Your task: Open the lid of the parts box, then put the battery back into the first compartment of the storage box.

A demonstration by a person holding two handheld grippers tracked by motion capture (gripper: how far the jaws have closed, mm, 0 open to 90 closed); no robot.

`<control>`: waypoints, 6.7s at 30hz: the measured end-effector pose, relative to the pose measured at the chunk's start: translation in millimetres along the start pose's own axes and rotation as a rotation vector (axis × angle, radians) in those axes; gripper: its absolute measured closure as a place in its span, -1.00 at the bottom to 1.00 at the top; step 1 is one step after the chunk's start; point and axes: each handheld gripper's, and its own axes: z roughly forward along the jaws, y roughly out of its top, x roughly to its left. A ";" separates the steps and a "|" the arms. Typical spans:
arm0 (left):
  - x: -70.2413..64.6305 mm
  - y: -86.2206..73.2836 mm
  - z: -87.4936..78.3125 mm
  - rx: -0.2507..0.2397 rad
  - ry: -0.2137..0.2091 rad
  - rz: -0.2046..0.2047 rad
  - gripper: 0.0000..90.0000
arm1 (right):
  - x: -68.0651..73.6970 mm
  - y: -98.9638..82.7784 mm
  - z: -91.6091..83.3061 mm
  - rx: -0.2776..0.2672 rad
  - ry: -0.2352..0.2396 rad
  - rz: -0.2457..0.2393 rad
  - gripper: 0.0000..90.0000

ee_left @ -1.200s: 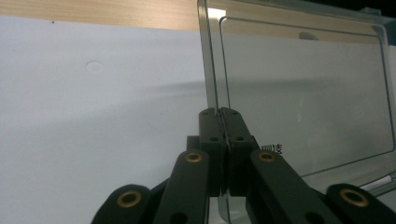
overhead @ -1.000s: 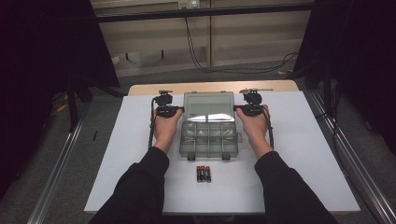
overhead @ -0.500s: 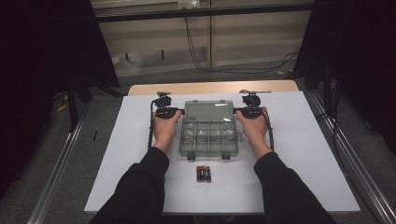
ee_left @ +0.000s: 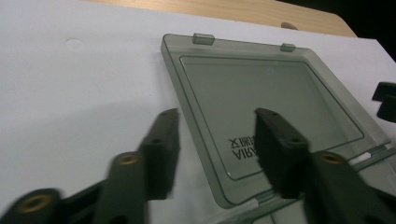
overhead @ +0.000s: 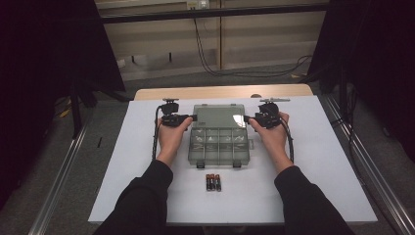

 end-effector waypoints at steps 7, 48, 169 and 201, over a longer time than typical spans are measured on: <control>-4.7 -7.1 -10.8 0.035 -0.086 0.034 -0.76 | 12.8 -3.9 -18.7 -0.048 0.042 -0.090 -0.86; -52.3 -58.2 -93.2 0.056 -0.130 0.211 -0.97 | 19.1 -87.6 -148.2 -0.213 -0.008 -0.152 -1.00; -110.0 -142.2 -83.5 0.338 0.053 0.259 0.71 | -19.0 -155.3 -229.1 -0.297 -0.108 -0.113 -0.97; -110.1 -123.3 -97.1 0.310 0.012 0.256 0.71 | -18.2 -155.9 -231.4 -0.305 -0.111 -0.131 -0.95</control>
